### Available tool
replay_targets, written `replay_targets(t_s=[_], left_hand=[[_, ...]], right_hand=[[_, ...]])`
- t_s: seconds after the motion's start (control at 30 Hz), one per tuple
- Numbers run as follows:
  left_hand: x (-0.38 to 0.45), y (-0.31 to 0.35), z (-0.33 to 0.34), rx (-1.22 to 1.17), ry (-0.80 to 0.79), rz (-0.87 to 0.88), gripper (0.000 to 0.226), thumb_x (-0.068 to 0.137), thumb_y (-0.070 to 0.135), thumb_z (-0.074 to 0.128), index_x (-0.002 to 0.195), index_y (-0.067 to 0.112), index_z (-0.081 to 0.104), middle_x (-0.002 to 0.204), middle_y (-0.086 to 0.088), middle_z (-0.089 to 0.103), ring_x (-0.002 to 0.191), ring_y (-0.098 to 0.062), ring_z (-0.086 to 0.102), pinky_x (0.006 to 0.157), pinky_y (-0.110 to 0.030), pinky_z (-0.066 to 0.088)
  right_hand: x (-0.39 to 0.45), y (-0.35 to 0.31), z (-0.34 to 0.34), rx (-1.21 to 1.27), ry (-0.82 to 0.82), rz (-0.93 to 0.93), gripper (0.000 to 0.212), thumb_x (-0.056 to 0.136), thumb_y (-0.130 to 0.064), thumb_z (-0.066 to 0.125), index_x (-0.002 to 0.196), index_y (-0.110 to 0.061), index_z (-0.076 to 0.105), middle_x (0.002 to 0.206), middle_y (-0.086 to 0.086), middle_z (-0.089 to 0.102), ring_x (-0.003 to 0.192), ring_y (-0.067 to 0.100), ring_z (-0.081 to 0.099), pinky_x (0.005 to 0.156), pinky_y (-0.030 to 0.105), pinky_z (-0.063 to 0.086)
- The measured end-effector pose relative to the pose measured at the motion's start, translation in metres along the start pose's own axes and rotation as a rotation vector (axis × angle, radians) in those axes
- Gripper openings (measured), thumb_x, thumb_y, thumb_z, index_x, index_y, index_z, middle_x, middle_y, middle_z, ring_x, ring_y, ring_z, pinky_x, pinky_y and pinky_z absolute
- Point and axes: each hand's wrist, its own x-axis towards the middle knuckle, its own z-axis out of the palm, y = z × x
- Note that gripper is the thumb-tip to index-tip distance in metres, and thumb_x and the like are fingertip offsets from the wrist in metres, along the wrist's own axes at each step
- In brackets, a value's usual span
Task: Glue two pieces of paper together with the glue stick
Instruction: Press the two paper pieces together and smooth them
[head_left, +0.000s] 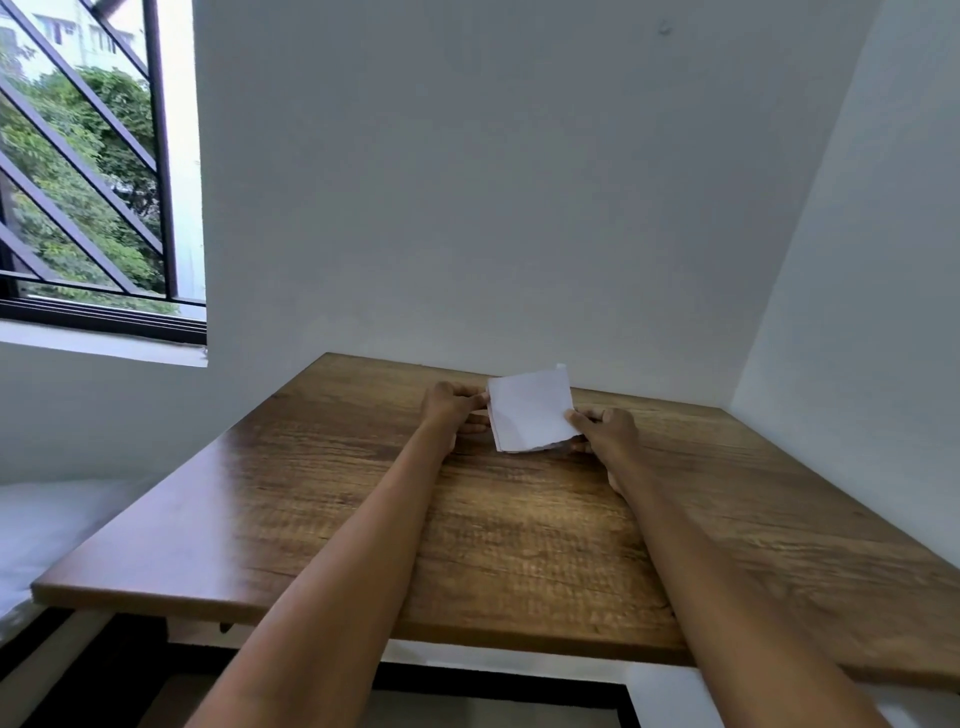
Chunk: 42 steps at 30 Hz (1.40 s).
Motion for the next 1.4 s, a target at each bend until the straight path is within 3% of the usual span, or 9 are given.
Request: replay_targets(t_s=[0.13,0.27,0.43,0.67,0.9,1.1,1.23,1.4], left_hand=[[0.0019,-0.0005,0.0001,-0.016,-0.022,-0.011,0.031,0.086,0.006,0.064,0.113,-0.007,0.059,0.079,-0.007,0.065,0.062,-0.018,0.062,0.044,-0.022,0.056],[0.0033,-0.0014,-0.0002,0.003,-0.026,-0.013,0.03,0.086,0.008,0.064,0.113,-0.005,0.06,0.088,-0.011,0.067,0.061,-0.019,0.064,0.049,-0.025,0.057],[0.0016,-0.0006,-0.0003,-0.032,-0.043,-0.01,0.023,0.087,0.004,0.062,0.108,-0.006,0.061,0.075,-0.006,0.064,0.039,-0.007,0.062,0.041,-0.02,0.053],[0.0002,0.0016,-0.0008,-0.068,-0.035,-0.024,0.023,0.088,0.005,0.061,0.108,-0.005,0.061,0.077,-0.006,0.064,0.061,-0.018,0.062,0.044,-0.021,0.055],[-0.0006,0.0023,-0.0012,-0.072,-0.031,-0.036,0.017,0.087,0.006,0.063,0.102,0.0,0.064,0.088,-0.008,0.068,0.063,-0.017,0.063,0.045,-0.021,0.055],[-0.0028,0.0041,-0.0009,-0.085,-0.047,-0.051,0.018,0.087,0.006,0.062,0.103,-0.002,0.063,0.083,-0.007,0.067,0.06,-0.015,0.063,0.042,-0.021,0.054],[-0.004,0.0047,-0.0007,-0.068,-0.04,-0.039,0.02,0.085,0.005,0.065,0.104,-0.002,0.062,0.095,-0.014,0.065,0.063,-0.017,0.061,0.042,-0.019,0.054],[-0.0038,0.0032,-0.0006,-0.053,-0.027,-0.025,0.018,0.085,0.001,0.062,0.103,-0.002,0.06,0.087,-0.013,0.065,0.062,-0.019,0.061,0.049,-0.023,0.055]], right_hand=[[0.0031,0.0024,0.0018,-0.02,0.018,-0.017,0.021,0.088,-0.016,0.065,0.103,-0.002,0.067,0.091,0.006,0.067,0.068,0.012,0.065,0.049,0.015,0.054],[0.0045,0.0038,0.0017,-0.029,0.019,-0.026,0.019,0.087,-0.015,0.065,0.101,-0.003,0.068,0.092,0.006,0.068,0.069,0.01,0.065,0.048,0.014,0.053],[0.0049,0.0054,0.0024,-0.032,-0.004,-0.034,0.022,0.086,-0.016,0.066,0.104,-0.002,0.069,0.098,0.011,0.07,0.074,0.016,0.067,0.05,0.015,0.054],[0.0053,0.0038,0.0025,-0.057,0.007,-0.023,0.026,0.085,-0.015,0.068,0.106,0.0,0.068,0.104,0.013,0.07,0.076,0.015,0.066,0.046,0.011,0.051],[0.0049,0.0026,0.0033,-0.089,0.024,-0.021,0.028,0.085,-0.017,0.068,0.108,-0.001,0.068,0.107,0.012,0.07,0.079,0.015,0.066,0.053,0.015,0.056],[0.005,0.0031,0.0032,-0.103,0.034,-0.023,0.028,0.085,-0.016,0.067,0.108,-0.001,0.068,0.108,0.012,0.07,0.07,0.01,0.065,0.054,0.016,0.056],[0.0051,0.0025,0.0036,-0.125,0.029,-0.015,0.028,0.086,-0.017,0.067,0.109,-0.001,0.067,0.108,0.013,0.07,0.065,0.007,0.064,0.051,0.014,0.055],[0.0034,0.0013,0.0034,-0.185,0.029,-0.015,0.029,0.085,-0.021,0.067,0.11,-0.005,0.068,0.107,0.009,0.071,0.054,0.008,0.06,0.045,0.011,0.046]])
